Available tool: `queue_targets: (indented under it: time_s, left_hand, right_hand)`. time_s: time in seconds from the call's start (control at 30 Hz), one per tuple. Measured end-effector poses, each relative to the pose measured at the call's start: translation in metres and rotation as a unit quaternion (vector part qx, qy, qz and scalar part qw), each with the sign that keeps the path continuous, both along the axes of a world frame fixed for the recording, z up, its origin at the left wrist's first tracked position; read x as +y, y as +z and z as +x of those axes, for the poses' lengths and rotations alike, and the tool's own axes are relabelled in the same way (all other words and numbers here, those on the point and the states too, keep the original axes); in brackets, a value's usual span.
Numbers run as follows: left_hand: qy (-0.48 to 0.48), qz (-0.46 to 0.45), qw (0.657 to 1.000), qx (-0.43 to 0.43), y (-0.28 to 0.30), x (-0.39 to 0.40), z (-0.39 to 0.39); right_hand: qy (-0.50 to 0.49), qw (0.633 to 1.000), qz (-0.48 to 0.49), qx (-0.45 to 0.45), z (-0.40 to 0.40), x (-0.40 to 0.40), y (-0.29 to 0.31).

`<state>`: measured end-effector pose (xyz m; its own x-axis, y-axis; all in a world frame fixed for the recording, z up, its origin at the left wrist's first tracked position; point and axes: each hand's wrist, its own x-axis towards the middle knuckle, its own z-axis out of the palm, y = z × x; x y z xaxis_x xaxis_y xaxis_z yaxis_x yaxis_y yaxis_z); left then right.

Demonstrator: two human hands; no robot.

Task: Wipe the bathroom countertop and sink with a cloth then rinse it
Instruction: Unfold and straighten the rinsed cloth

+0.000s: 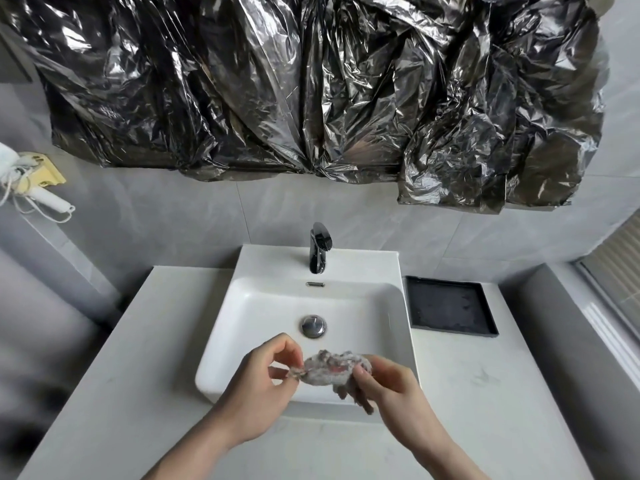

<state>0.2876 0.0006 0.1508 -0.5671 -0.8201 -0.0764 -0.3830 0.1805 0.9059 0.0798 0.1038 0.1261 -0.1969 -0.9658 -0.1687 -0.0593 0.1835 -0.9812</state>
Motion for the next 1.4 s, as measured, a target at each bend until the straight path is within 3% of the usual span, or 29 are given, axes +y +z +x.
queue_targets:
  time_s: [0.13,0.27,0.4,0.5,0.73,0.93,1.13,1.4]
  left_hand:
    - [-0.045,0.019,0.998,-0.029,-0.002,0.014,-0.003]
    - [-0.017,-0.02,1.0,-0.007,-0.004,0.023,-0.016]
    - [0.034,-0.016,0.999,0.038,0.0,0.022,-0.02]
    - [0.058,0.028,0.995,0.082,0.004,0.021,-0.02]
    - [0.091,0.222,0.955,0.176,0.009,0.028,-0.015]
    - [0.04,0.184,0.973,0.135,-0.006,0.033,0.0]
    - [0.057,0.128,0.987,-0.079,-0.021,0.038,0.027]
    - [-0.13,0.032,0.99,-0.05,-0.006,0.08,0.003]
  right_hand:
    - [-0.011,1.0,-0.002,0.004,-0.003,0.008,0.001]
    - [-0.026,0.999,-0.007,0.018,-0.007,0.011,0.0]
    - [-0.089,0.989,-0.006,0.117,-0.017,0.017,0.0]
    - [-0.112,0.986,-0.017,0.12,-0.018,0.024,0.002]
    - [-0.111,0.993,-0.034,0.001,-0.014,0.035,0.008]
    - [-0.166,0.986,-0.025,-0.004,-0.008,0.044,0.007]
    - [-0.147,0.989,-0.02,0.009,0.002,0.064,0.023]
    - [-0.059,0.993,0.018,0.098,0.027,0.093,0.041]
